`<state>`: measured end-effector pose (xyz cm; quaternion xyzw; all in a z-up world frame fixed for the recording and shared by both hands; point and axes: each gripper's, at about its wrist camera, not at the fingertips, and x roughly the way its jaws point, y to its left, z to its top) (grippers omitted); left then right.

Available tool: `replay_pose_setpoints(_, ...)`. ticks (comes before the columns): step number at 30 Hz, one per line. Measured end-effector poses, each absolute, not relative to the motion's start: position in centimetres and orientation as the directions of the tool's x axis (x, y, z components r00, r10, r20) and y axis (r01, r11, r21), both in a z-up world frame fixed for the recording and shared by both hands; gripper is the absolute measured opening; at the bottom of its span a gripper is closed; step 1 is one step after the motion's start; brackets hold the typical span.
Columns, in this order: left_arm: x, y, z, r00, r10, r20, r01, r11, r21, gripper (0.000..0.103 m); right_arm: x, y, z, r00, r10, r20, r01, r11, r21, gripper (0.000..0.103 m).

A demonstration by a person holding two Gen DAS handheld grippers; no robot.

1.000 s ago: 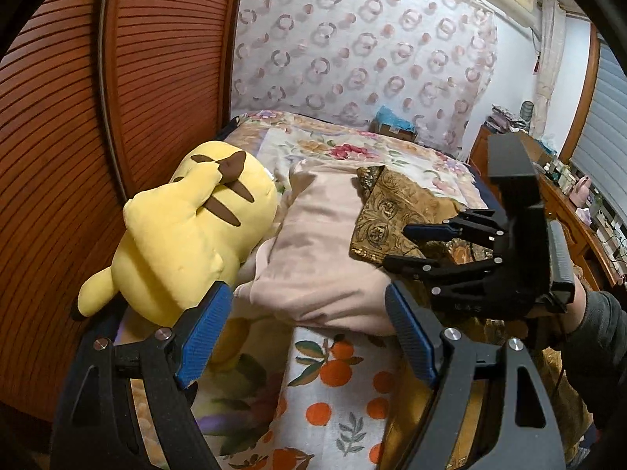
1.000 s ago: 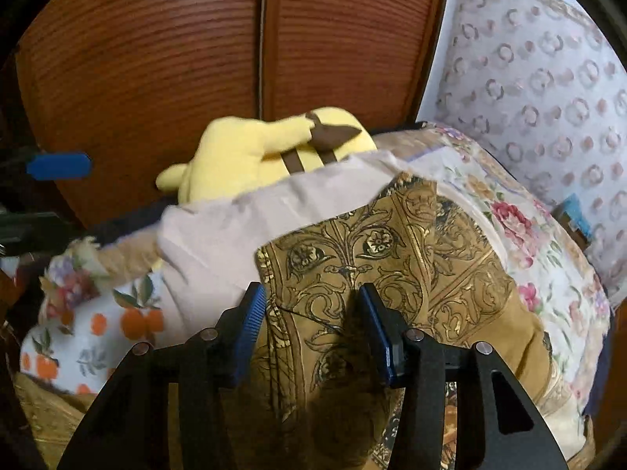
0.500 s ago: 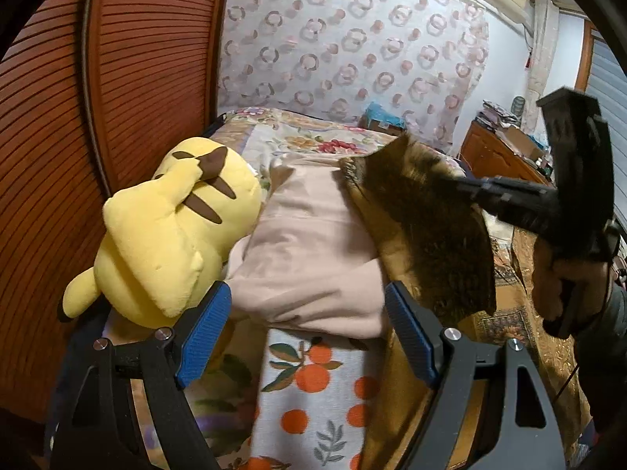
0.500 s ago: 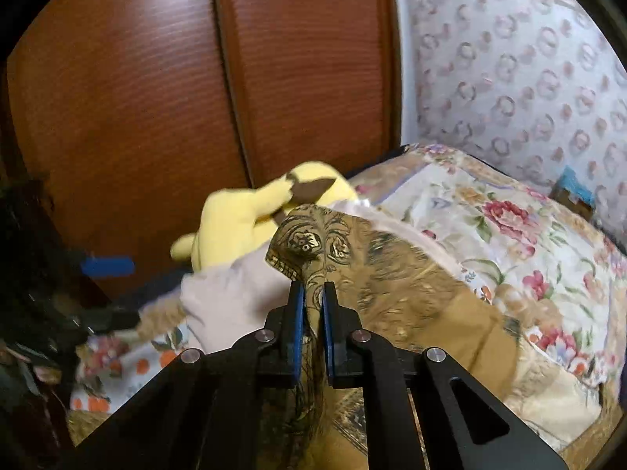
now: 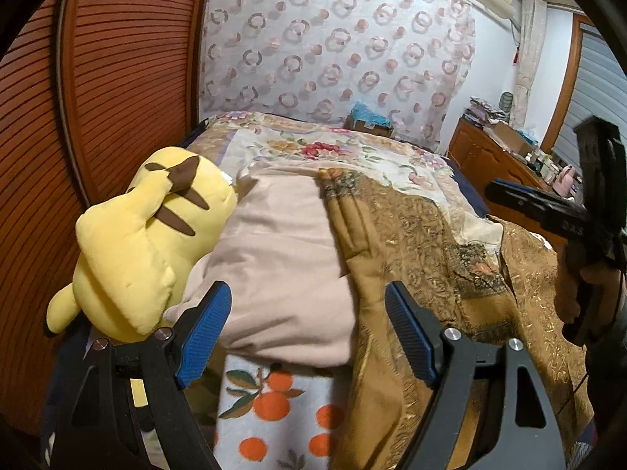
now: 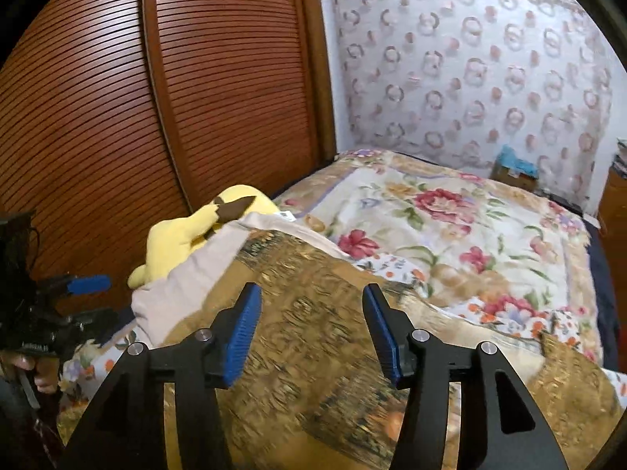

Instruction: Fold small clothes

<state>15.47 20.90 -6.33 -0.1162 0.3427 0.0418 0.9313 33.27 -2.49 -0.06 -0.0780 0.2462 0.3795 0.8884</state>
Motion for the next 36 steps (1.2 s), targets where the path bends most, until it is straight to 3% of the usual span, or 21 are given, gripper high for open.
replay_pose_setpoints(6,16.8,18.6,-5.9,0.77,-0.034,-0.637,-0.099,0.98,-0.172,0.081,30.0,-7.8,0.7,0.643,0.57,-0.511,-0.646,0.763,0.039,0.07)
replay_pose_setpoints(17,21.6,9.0,-5.6,0.807,-0.149,-0.572,0.071,0.985,-0.156,0.081,23.8,-20.9,-0.7,0.795,0.304,-0.525,-0.346,0.938,0.019,0.07)
replay_pose_setpoints(26,24.5,-1.2,-5.7,0.787,-0.267,-0.556,0.255,0.962,-0.1,0.081,22.1,-26.5,-2.7,0.817,0.12,-0.565,-0.122,0.992,0.034,0.07)
replay_pose_setpoints(36,24.4,-7.2,-7.1,0.707,-0.335,-0.623,0.377,0.924,-0.068,0.081,25.9,-26.6,-5.0,0.721,0.113,-0.684,-0.045,0.992,0.116,0.069)
